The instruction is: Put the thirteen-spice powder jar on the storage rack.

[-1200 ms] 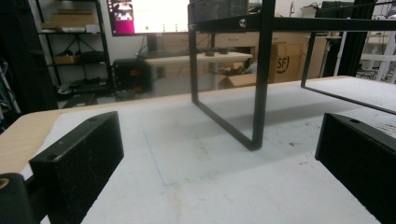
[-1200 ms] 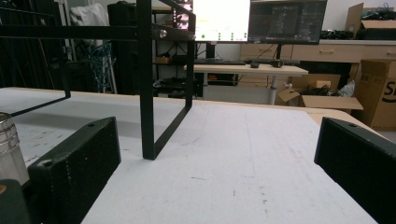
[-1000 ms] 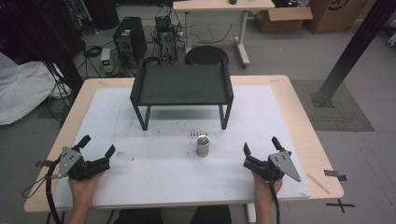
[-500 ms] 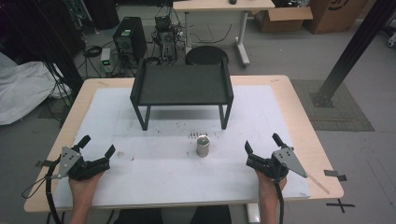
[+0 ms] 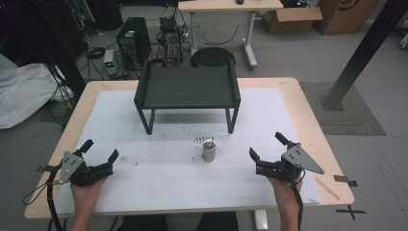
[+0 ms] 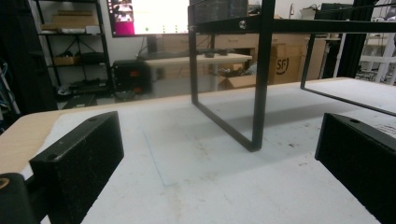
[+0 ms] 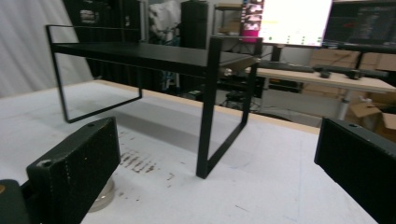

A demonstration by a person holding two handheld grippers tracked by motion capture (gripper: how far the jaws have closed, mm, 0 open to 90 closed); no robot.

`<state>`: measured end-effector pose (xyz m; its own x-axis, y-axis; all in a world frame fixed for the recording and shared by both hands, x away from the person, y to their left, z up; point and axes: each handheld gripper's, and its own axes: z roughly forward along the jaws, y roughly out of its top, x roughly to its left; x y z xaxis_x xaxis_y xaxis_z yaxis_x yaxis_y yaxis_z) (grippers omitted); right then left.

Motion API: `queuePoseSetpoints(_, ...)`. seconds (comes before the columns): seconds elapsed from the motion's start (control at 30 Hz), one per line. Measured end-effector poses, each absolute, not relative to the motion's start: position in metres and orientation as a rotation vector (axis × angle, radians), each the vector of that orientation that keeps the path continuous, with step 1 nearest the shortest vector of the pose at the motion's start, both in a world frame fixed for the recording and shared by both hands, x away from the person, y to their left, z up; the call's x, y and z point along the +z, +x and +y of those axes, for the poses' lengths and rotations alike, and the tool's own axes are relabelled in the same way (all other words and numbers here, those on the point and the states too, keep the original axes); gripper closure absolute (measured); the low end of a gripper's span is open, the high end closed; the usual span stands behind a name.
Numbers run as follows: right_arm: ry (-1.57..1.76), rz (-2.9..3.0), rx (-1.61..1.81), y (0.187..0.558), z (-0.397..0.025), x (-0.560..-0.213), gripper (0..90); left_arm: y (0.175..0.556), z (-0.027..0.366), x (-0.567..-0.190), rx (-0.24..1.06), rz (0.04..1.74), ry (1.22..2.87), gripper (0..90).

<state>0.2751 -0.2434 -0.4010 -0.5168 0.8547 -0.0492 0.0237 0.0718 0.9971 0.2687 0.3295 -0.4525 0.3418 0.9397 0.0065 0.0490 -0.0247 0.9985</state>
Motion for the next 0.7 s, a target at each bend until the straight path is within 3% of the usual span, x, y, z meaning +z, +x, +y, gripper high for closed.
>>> queuePoseSetpoints(0.7,0.679,1.959,1.62,0.292,-0.232,-0.388,0.0,0.269,0.329,-0.452,0.933,0.975,1.407,1.9)
